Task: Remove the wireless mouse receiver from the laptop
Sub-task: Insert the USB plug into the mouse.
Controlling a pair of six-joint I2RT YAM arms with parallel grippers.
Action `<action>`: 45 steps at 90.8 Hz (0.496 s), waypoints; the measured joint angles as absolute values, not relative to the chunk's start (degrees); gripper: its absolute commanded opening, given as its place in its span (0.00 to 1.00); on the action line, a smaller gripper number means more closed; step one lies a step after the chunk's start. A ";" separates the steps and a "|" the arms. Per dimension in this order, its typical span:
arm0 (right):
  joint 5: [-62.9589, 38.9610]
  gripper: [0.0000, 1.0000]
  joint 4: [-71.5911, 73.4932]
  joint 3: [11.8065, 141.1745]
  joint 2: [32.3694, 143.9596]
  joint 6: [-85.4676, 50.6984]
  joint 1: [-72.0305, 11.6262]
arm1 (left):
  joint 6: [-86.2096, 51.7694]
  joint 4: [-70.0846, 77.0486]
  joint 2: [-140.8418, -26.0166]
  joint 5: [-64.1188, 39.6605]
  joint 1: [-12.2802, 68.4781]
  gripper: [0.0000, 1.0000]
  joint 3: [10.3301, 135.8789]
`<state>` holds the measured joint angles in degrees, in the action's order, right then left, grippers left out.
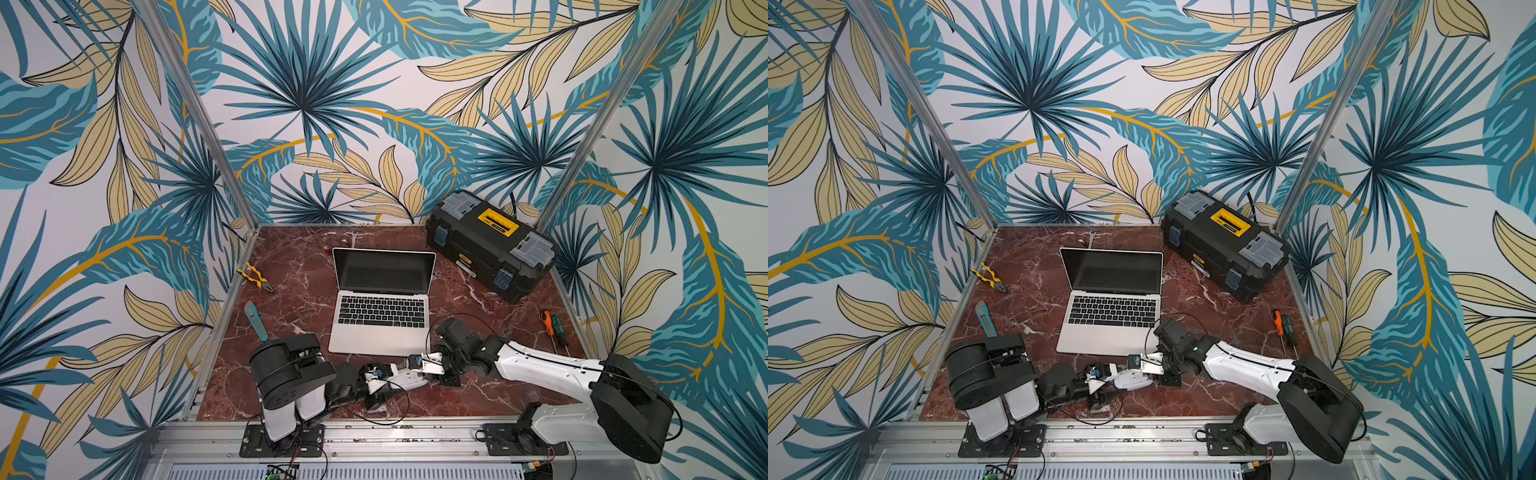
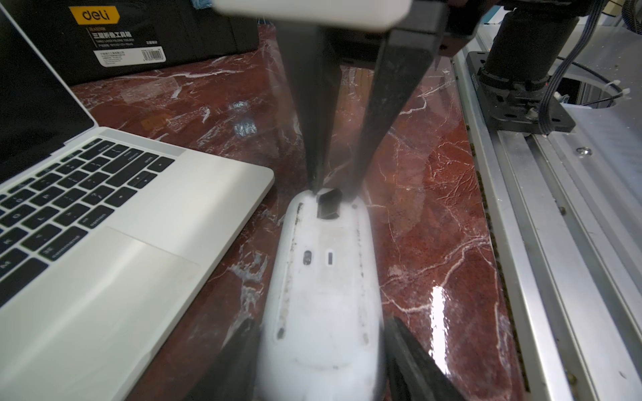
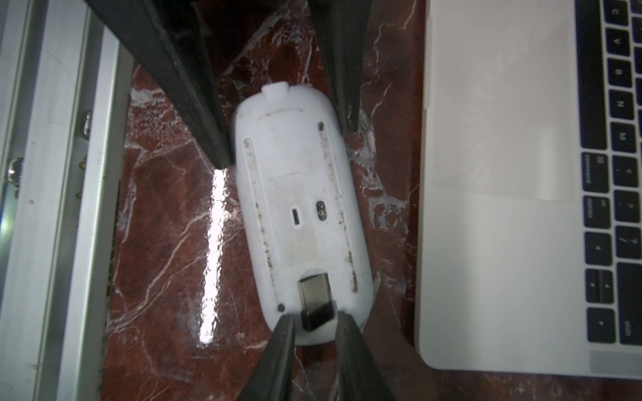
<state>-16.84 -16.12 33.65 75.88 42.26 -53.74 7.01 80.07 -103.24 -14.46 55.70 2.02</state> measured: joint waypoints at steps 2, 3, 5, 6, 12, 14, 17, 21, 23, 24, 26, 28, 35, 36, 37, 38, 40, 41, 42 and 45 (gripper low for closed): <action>-16.78 0.30 -16.12 33.65 75.85 42.26 -53.74 | 7.01 80.07 -103.24 -14.46 55.70 0.49 2.02; -16.75 0.30 -16.12 33.65 75.85 42.26 -53.74 | 7.01 80.07 -103.24 -14.46 55.70 0.49 2.02; -16.73 0.30 -16.08 33.65 75.85 42.26 -53.74 | 7.01 80.09 -103.24 -14.48 55.70 0.49 2.02; -16.73 0.30 -16.08 33.65 75.83 42.26 -53.74 | 7.01 80.09 -103.24 -14.48 55.70 0.49 2.02; -16.71 0.31 -15.94 33.65 75.77 42.24 -53.74 | 7.01 80.07 -103.26 -14.52 55.66 0.49 2.02; -16.69 0.31 -15.92 33.65 75.75 42.24 -53.74 | 7.01 80.05 -103.26 -14.50 55.66 0.49 2.02; -16.69 0.32 -15.88 33.65 75.72 42.24 -53.74 | 7.01 80.05 -103.26 -14.52 55.66 0.49 2.02; -16.71 0.32 -15.86 33.65 75.64 42.24 -53.74 | 7.01 80.05 -103.26 -14.52 55.66 0.49 2.02; -16.71 0.32 -15.86 33.65 75.48 42.22 -53.74 | 7.01 80.03 -103.26 -14.52 55.66 0.49 2.02; -16.73 0.33 -15.86 33.65 75.40 42.22 -53.74 | 6.98 80.03 -103.26 -14.52 55.66 0.49 2.02; -16.73 0.33 -15.88 33.65 75.13 42.22 -53.74 | 7.01 80.05 -103.26 -14.50 55.66 0.49 2.02; -16.75 0.33 -15.90 33.65 74.83 42.19 -53.74 | 7.01 80.05 -103.28 -14.50 55.66 0.49 2.02; -16.86 0.35 -15.92 33.65 72.62 41.60 -53.76 | 7.01 80.03 -103.31 -14.50 55.66 0.48 2.02; -16.93 0.36 -15.94 33.65 72.25 41.56 -53.76 | 7.01 80.03 -103.31 -14.52 55.66 0.48 2.02; -16.99 0.36 -15.94 33.65 71.77 41.39 -53.76 | 6.98 80.03 -103.31 -14.52 55.66 0.48 2.02; -16.95 0.36 -15.90 33.65 71.31 41.15 -53.78 | 7.01 80.03 -103.31 -14.50 55.66 0.48 2.02; -17.06 0.37 -15.79 33.65 70.19 40.75 -53.78 | 6.98 80.03 -103.31 -14.50 55.66 0.48 2.02; -17.04 0.37 -15.68 33.65 69.67 40.42 -53.78 | 6.98 80.03 -103.31 -14.50 55.64 0.48 2.02; -17.06 0.37 -15.59 33.65 69.19 40.32 -53.78 | 6.98 80.03 -103.31 -14.50 55.66 0.48 2.02; -17.15 0.38 -15.07 33.63 67.40 39.42 -53.78 | 6.98 80.03 -103.31 -14.50 55.64 0.48 2.02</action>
